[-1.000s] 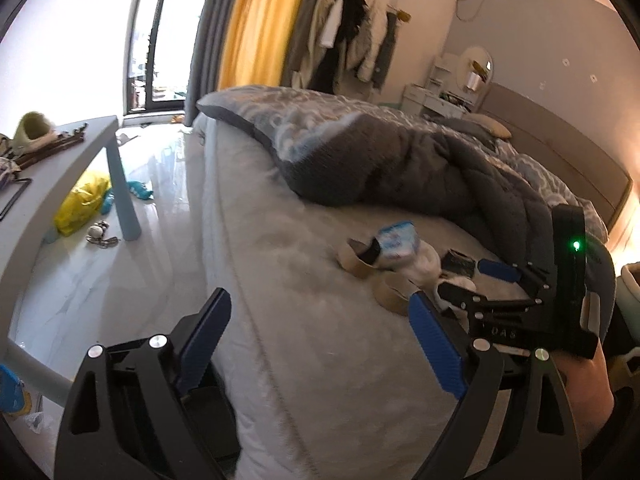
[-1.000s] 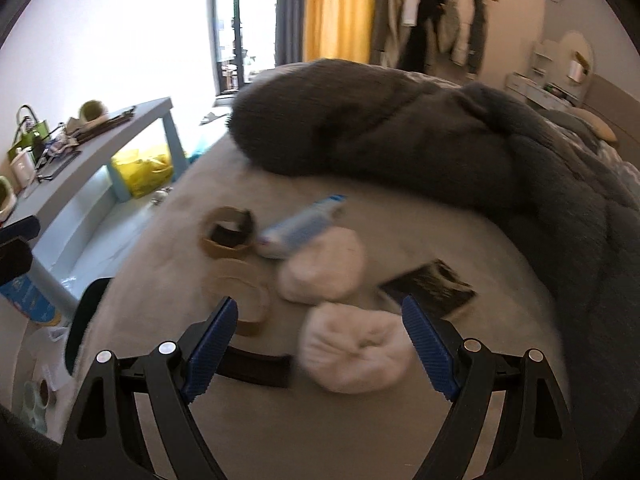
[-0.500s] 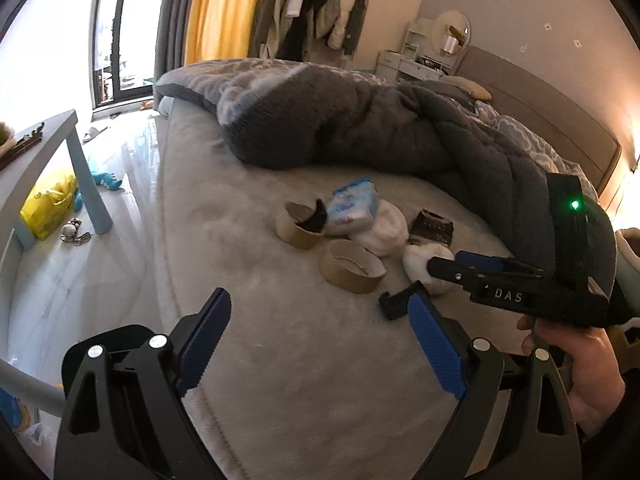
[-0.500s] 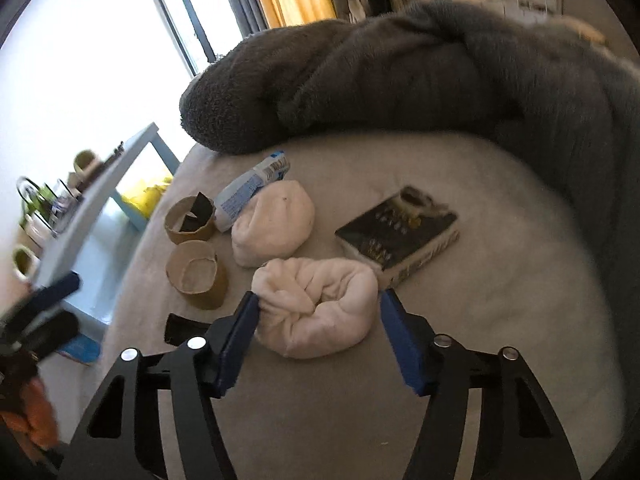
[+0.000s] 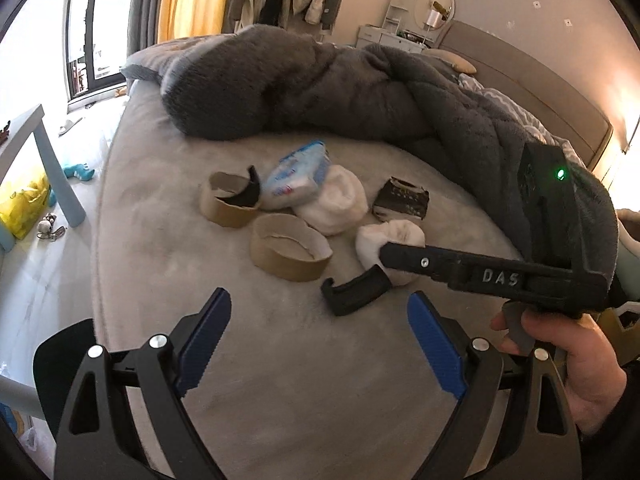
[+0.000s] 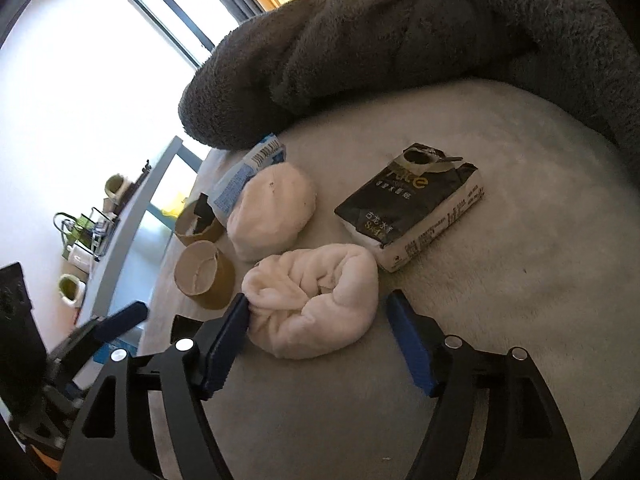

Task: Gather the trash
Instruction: 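Close the right tool on a white tissue wad while the left tool grasps the black plastic piece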

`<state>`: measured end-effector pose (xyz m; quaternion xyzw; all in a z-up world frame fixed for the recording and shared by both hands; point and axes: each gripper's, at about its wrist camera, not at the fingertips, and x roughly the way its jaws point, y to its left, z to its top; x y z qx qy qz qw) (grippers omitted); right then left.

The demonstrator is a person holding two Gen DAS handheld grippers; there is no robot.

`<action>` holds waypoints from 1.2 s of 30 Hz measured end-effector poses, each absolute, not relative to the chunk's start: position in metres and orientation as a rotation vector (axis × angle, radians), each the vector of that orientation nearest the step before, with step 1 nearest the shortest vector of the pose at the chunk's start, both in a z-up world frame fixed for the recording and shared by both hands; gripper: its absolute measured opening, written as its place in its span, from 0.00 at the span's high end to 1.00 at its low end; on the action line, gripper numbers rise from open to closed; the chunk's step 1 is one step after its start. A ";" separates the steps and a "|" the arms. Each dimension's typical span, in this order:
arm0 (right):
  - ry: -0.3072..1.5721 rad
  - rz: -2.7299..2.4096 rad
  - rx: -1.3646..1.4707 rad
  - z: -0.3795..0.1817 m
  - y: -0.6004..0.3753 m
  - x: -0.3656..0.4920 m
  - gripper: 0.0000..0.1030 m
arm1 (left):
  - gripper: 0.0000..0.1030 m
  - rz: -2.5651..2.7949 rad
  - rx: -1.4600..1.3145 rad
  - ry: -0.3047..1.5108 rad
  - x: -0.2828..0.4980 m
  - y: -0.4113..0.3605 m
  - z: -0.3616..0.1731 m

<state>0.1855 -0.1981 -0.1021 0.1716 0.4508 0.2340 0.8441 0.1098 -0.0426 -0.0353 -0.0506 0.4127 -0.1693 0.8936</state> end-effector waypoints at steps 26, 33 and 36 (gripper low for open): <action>0.819 0.518 0.396 -0.066 -0.250 0.169 0.50 | 0.22 -0.210 -0.077 0.901 0.128 -0.086 -0.062; 0.810 0.508 0.383 -0.064 -0.262 0.162 0.50 | 0.33 -0.140 -0.068 0.893 0.131 -0.089 -0.065; 0.807 0.500 0.373 -0.062 -0.268 0.160 0.50 | 0.40 -0.121 -0.065 0.887 0.132 -0.089 -0.066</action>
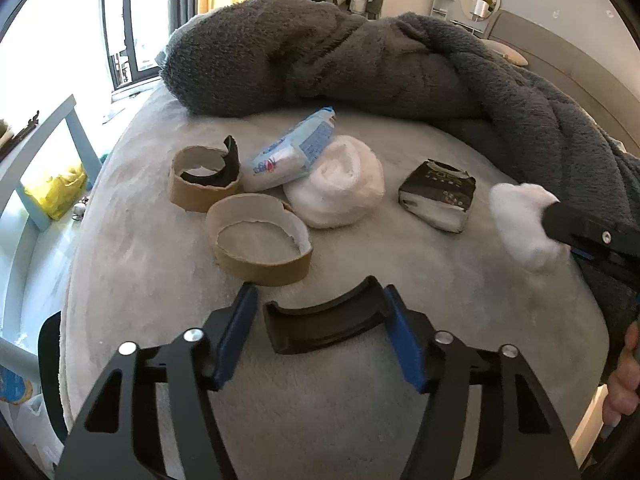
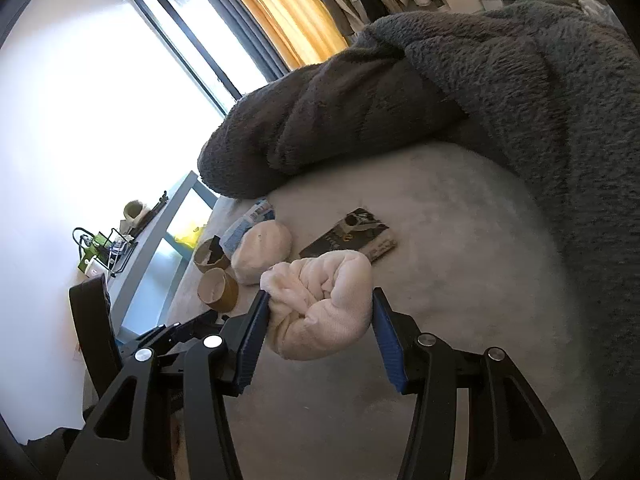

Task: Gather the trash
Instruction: 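Close the right tool on a white tissue wad while the left tool grasps the black plastic piece, then carry the tissue wad and black plastic piece toward the teal bin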

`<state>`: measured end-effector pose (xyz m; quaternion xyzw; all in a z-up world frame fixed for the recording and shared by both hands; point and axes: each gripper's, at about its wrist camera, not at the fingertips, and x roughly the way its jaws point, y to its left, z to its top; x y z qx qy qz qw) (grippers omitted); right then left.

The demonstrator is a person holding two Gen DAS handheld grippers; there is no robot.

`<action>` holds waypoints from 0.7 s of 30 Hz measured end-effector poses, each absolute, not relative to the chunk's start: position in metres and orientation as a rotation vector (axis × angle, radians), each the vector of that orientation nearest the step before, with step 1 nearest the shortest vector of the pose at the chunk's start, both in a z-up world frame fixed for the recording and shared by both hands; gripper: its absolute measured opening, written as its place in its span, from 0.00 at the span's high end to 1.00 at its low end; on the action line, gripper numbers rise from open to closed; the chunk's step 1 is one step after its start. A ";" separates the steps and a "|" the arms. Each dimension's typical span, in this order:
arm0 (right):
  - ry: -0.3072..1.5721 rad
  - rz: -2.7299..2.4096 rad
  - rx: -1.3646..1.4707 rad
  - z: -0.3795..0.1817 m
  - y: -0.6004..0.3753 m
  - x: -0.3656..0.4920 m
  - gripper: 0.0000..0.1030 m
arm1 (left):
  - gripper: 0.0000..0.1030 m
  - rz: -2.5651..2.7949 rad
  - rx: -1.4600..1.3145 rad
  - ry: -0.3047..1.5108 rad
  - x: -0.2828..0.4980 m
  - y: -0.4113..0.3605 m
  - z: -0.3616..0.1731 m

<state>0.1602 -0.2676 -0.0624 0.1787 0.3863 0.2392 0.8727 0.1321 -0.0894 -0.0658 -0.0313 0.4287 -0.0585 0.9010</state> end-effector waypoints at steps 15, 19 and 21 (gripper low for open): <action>0.780 0.506 0.372 -0.049 -0.264 0.158 0.50 | 0.57 -0.151 -0.139 0.853 0.129 -0.078 -0.062; 0.780 0.518 0.366 -0.046 -0.253 0.162 0.50 | 0.57 -0.180 -0.169 0.845 0.126 -0.071 -0.058; 0.781 0.527 0.360 -0.045 -0.246 0.164 0.50 | 0.57 -0.189 -0.180 0.838 0.124 -0.066 -0.057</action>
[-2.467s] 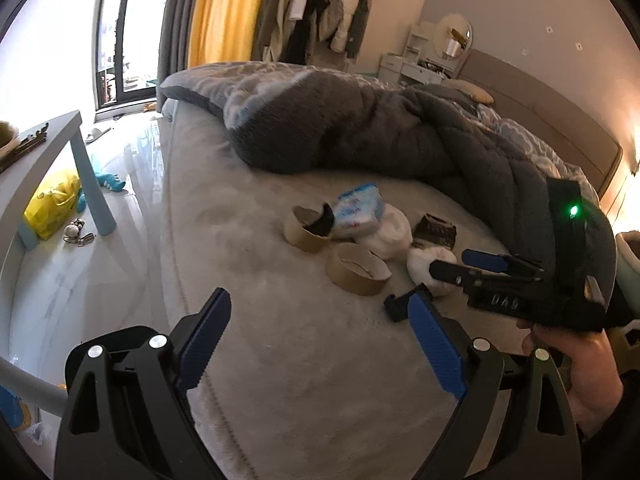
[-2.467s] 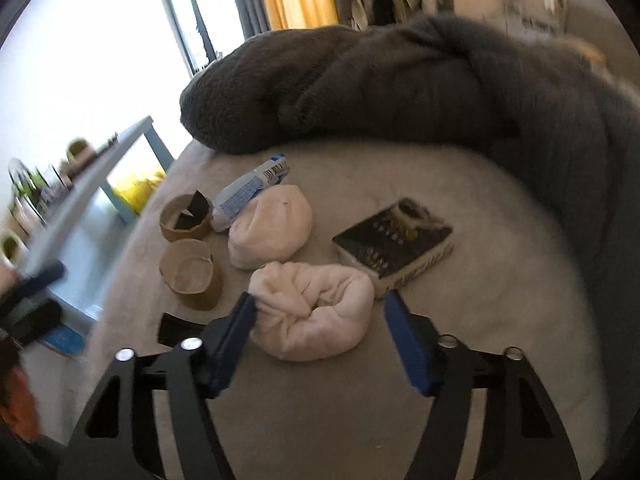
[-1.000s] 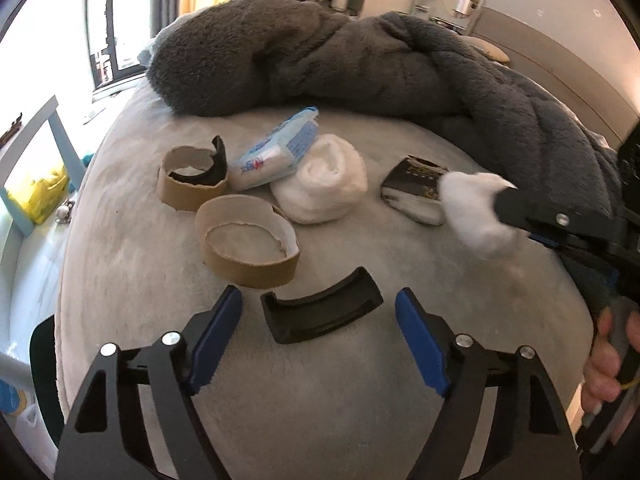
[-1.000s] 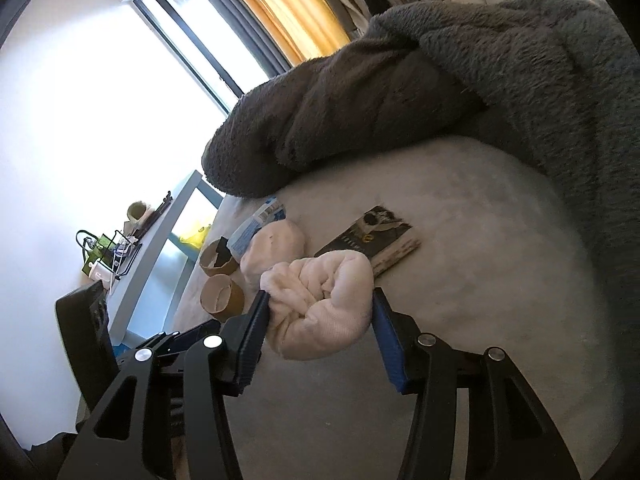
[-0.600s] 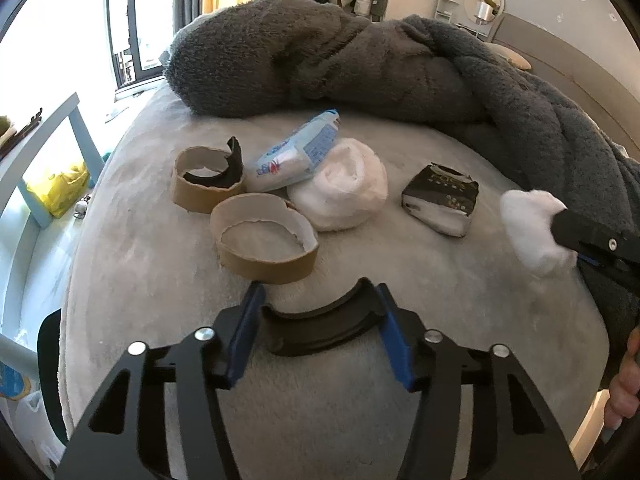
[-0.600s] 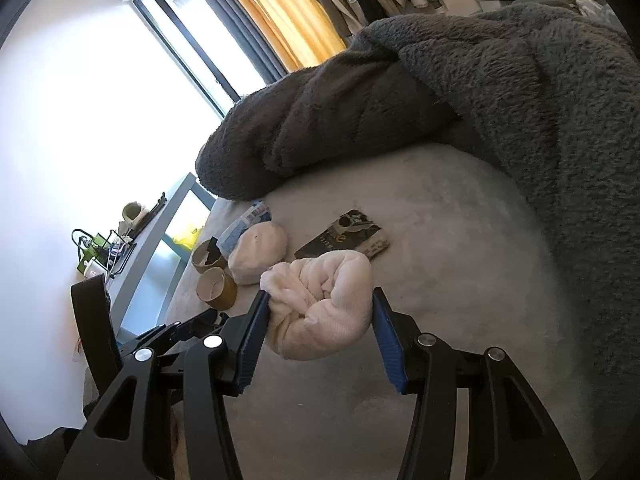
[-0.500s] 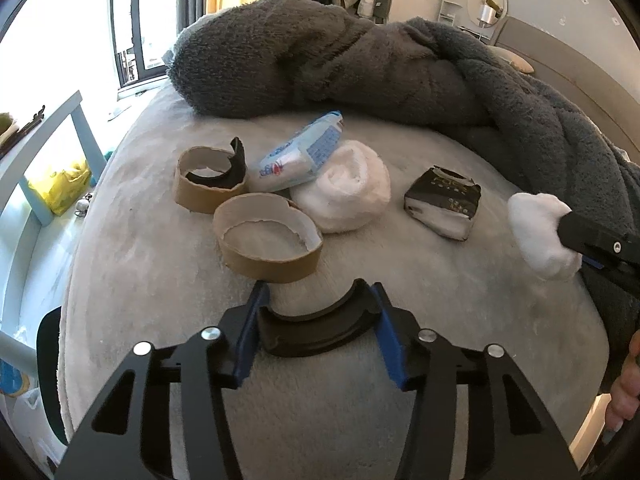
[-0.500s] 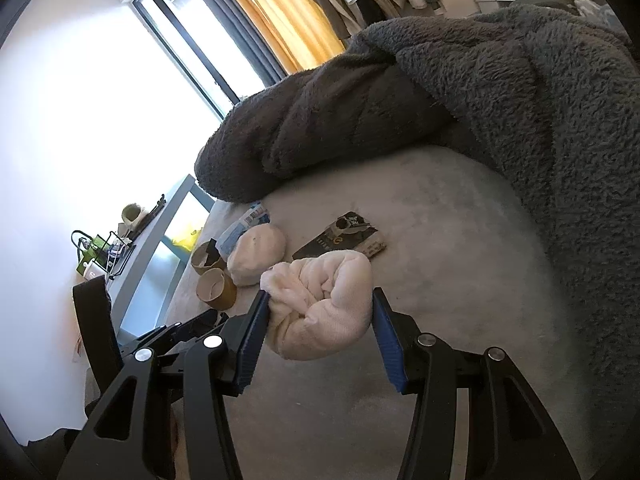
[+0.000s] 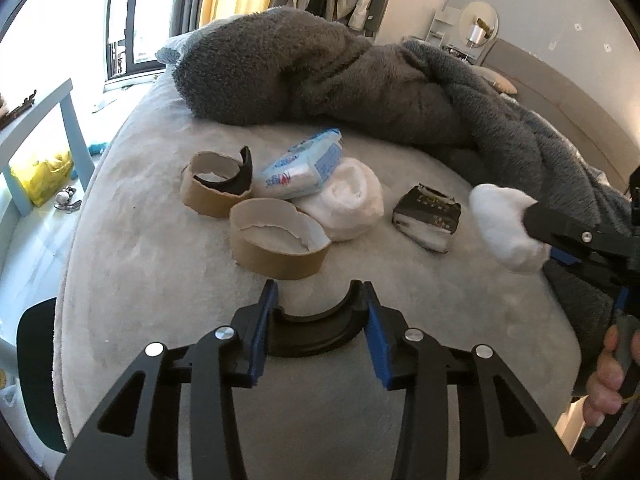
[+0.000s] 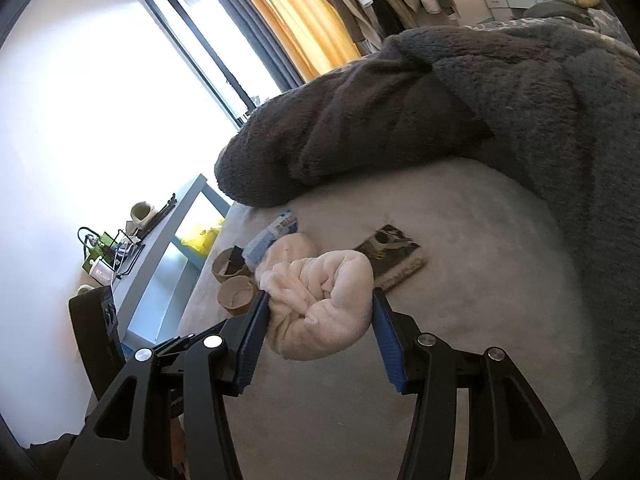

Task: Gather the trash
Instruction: 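Carry the tissue wad and black plastic piece toward the teal bin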

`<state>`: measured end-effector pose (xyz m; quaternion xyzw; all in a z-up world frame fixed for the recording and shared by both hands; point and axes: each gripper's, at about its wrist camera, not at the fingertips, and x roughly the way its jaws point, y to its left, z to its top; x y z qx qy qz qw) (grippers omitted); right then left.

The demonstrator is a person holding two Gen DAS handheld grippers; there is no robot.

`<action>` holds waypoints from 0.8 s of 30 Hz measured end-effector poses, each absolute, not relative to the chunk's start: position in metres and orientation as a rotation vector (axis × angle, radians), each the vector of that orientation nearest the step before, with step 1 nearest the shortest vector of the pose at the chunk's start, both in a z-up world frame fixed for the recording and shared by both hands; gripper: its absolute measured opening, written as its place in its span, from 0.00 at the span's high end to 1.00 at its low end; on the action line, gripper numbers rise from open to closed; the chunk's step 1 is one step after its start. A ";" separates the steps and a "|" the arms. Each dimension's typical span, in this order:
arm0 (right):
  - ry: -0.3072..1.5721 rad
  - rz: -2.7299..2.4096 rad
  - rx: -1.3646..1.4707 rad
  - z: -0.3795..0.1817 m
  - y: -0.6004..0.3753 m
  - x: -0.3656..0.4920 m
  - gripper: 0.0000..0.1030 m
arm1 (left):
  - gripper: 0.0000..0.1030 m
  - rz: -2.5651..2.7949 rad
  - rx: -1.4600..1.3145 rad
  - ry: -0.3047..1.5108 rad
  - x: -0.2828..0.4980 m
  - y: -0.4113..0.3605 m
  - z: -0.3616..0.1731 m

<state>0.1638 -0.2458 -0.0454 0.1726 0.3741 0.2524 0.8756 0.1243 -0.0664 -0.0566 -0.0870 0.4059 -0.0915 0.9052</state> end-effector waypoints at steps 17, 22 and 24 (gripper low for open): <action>0.780 0.580 0.310 -0.035 -0.182 0.177 0.50 | 0.57 -0.204 -0.205 0.803 0.116 -0.020 -0.042; 0.780 0.602 0.296 -0.033 -0.162 0.180 0.50 | 0.57 -0.198 -0.206 0.783 0.112 -0.002 -0.035; 0.783 0.612 0.290 -0.033 -0.153 0.182 0.50 | 0.57 -0.192 -0.207 0.780 0.111 0.004 -0.034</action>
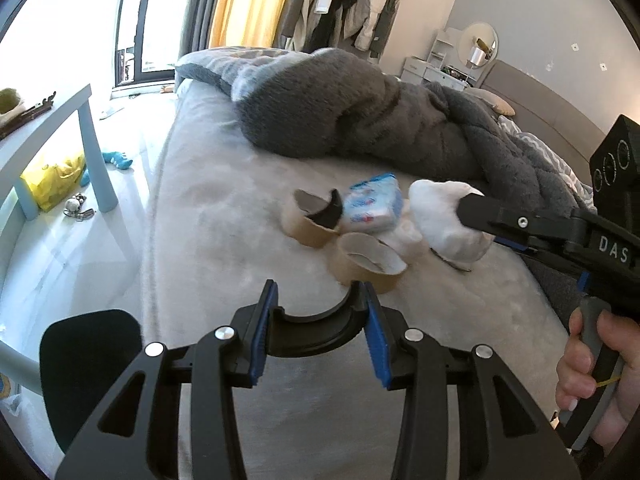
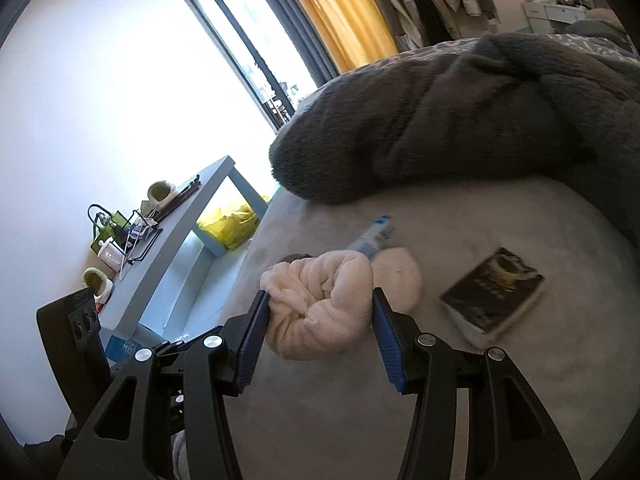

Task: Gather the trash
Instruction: 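Carry the tissue wad and black plastic piece toward the teal bin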

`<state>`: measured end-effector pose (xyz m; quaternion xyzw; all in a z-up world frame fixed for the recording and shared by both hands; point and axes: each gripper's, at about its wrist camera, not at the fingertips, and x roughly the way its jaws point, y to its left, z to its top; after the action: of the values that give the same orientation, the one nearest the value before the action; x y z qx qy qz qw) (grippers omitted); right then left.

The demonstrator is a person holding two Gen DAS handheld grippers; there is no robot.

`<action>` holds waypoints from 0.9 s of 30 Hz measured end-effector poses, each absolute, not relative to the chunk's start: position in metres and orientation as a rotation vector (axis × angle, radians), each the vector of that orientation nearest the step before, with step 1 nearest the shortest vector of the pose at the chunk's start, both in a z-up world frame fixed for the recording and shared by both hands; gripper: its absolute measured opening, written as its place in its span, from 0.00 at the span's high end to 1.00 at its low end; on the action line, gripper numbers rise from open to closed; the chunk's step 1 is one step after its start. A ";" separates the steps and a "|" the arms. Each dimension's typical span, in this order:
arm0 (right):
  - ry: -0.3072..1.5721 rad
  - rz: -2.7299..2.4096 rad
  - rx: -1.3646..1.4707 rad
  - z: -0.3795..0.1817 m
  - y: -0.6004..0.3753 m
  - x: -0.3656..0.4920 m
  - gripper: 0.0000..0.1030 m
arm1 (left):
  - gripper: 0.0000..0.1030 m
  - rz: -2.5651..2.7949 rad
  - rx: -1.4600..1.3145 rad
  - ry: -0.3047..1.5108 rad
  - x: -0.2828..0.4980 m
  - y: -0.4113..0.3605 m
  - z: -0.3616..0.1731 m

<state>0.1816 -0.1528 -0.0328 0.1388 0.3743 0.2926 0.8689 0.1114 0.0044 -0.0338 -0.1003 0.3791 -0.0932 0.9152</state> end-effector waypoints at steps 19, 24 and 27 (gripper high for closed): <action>0.802 0.721 0.225 -0.025 -0.055 0.184 0.50 | 0.57 -0.087 -0.236 0.778 0.097 0.100 -0.034; 0.817 0.761 0.201 -0.027 -0.020 0.182 0.50 | 0.57 -0.050 -0.236 0.803 0.093 0.125 -0.041; 0.827 0.783 0.179 -0.030 0.002 0.180 0.50 | 0.57 -0.035 -0.238 0.821 0.090 0.138 -0.045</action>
<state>0.1795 0.0016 -0.0303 0.0846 0.3911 0.3703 0.8383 0.0900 0.1378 -0.0449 -0.1154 0.3983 -0.0168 0.9098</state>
